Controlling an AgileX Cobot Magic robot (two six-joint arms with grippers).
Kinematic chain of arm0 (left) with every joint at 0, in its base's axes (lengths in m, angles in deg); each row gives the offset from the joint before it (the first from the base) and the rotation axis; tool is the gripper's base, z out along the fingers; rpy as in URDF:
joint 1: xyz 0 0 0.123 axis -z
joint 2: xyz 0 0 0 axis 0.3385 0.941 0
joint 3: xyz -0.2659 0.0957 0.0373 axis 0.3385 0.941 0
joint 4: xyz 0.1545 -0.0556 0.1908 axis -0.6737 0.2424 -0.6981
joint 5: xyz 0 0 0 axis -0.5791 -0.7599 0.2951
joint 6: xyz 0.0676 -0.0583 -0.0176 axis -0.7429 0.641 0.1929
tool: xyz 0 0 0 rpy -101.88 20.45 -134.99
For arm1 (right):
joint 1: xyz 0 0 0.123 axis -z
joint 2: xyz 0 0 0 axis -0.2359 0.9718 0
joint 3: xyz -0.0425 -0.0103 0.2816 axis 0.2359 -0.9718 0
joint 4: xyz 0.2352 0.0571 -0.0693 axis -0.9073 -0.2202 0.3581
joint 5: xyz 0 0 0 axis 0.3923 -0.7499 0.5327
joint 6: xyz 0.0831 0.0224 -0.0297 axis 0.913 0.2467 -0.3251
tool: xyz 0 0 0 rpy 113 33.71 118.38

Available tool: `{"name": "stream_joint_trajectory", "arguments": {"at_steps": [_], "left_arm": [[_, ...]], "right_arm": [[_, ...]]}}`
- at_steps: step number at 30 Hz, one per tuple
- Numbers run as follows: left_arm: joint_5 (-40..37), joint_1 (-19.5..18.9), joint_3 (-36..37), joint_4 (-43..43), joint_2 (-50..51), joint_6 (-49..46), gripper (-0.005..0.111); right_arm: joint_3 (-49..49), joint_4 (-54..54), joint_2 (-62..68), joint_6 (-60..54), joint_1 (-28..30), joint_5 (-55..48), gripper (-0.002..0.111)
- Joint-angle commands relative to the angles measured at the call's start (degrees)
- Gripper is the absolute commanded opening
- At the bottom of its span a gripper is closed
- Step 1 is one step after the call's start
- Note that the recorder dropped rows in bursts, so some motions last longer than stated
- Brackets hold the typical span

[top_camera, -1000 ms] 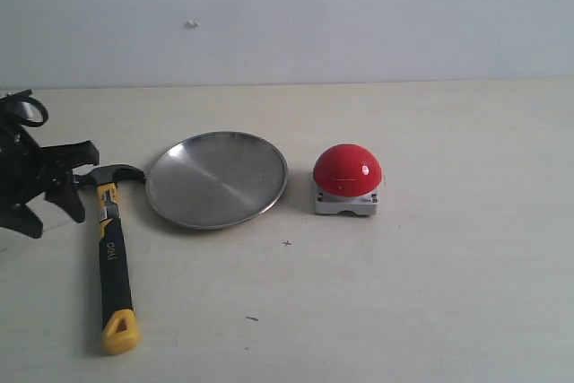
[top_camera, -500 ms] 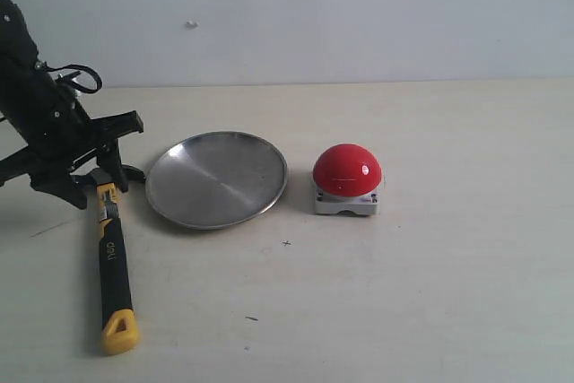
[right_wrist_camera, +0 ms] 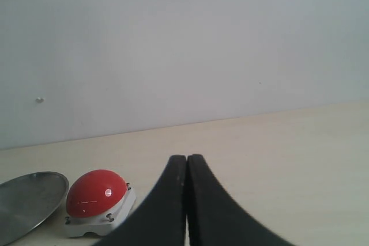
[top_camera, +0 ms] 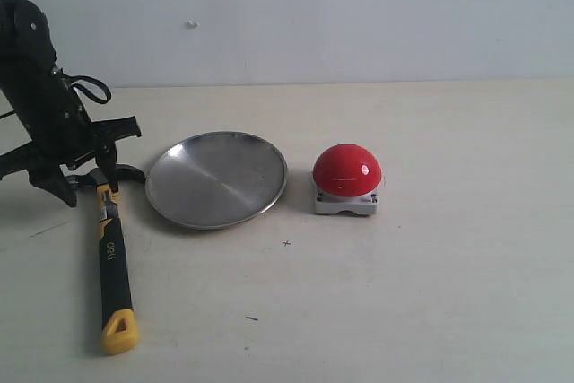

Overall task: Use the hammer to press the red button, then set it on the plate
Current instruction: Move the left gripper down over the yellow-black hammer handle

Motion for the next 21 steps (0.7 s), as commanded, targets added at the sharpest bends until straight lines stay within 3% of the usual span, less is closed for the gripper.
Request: {"name": "stream_joint_trajectory", "arguments": {"at_steps": [1, 21], "left_arm": [[0.19, 0.16, -1.86, 0.13, 1.43, -0.50, 0.054], [1.87, 0.20, -3.11, 0.81, 1.43, -1.73, 0.054]], "right_arm": [[-0.24, 0.00, -0.25, -0.03, 0.25, 0.34, 0.000], [-0.24, 0.00, -0.25, -0.03, 0.25, 0.34, 0.000]]}}
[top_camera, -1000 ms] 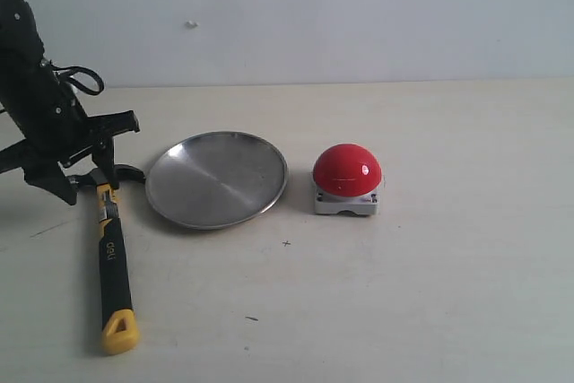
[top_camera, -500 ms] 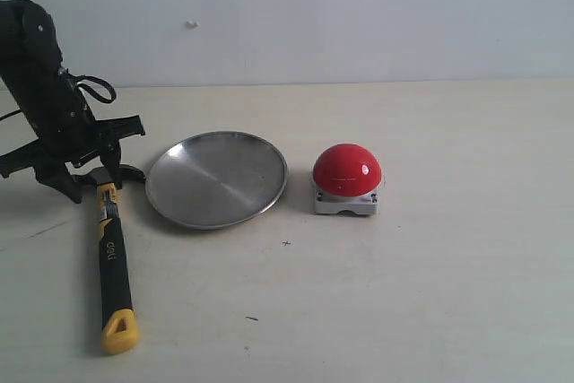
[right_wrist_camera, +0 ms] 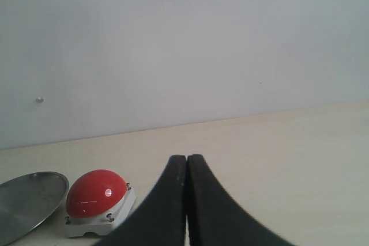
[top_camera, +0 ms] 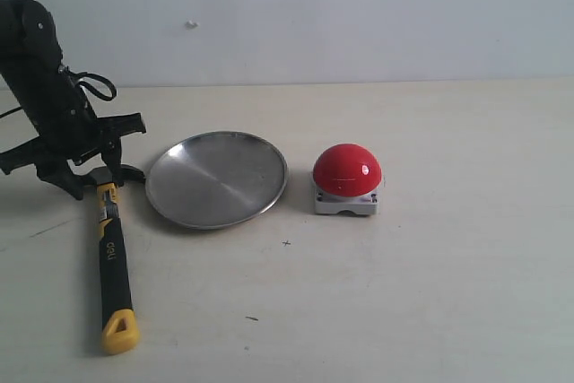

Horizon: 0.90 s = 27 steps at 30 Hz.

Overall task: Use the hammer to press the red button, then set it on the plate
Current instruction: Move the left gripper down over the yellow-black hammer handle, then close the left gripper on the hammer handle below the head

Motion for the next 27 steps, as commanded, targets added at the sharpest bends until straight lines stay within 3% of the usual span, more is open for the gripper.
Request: {"name": "stream_joint_trajectory", "arguments": {"at_steps": [1, 27], "left_arm": [[1.44, 0.18, -0.44, 0.57, -0.25, 0.02, 0.054], [3.59, 0.18, -0.44, -0.64, 2.82, -0.09, 0.054]], "right_arm": [[-0.24, 0.00, -0.25, -0.03, 0.25, 0.34, 0.000], [-0.24, 0.00, -0.25, -0.03, 0.25, 0.34, 0.000]]}}
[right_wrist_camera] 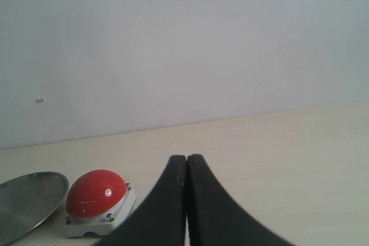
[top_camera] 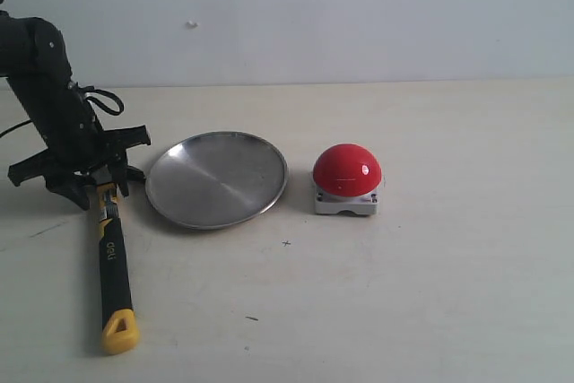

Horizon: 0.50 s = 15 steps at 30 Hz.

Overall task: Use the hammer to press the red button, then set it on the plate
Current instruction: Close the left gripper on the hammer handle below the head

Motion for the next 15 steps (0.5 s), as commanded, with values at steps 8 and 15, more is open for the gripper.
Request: {"name": "stream_joint_trajectory", "arguments": {"at_steps": [8, 15], "left_arm": [[1.17, 0.05, -0.44, -1.49, -0.13, 0.03, 0.054], [1.86, 0.05, -0.44, -1.39, 1.36, -0.07, 0.054]], "right_arm": [[-0.24, 0.00, -0.25, -0.03, 0.25, 0.34, 0.000], [-0.24, 0.00, -0.25, -0.03, 0.25, 0.34, 0.000]]}}
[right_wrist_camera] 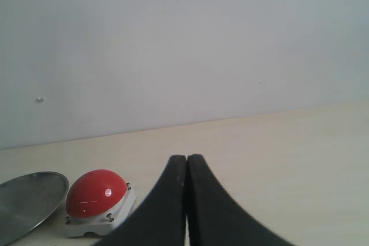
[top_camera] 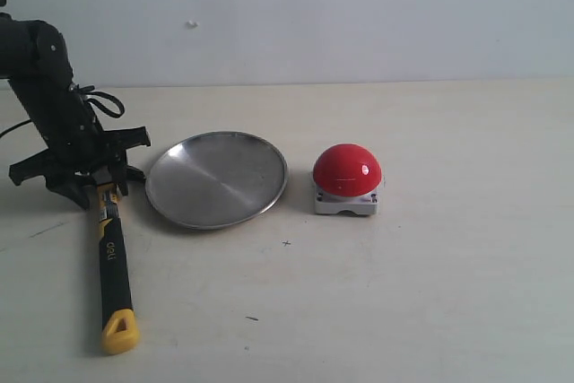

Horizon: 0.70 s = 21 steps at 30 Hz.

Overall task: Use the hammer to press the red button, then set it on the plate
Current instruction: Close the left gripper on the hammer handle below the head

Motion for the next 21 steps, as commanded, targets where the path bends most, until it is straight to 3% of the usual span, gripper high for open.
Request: {"name": "stream_joint_trajectory", "arguments": {"at_steps": [1, 21], "left_arm": [[0.53, 0.05, -0.30, -0.20, 0.79, -0.07, 0.054], [0.09, 0.05, -0.30, -0.30, 0.86, -0.07, 0.054]], "right_arm": [[-0.24, 0.00, -0.25, -0.03, 0.25, 0.34, 0.000], [-0.24, 0.00, -0.25, -0.03, 0.25, 0.34, 0.000]]}}
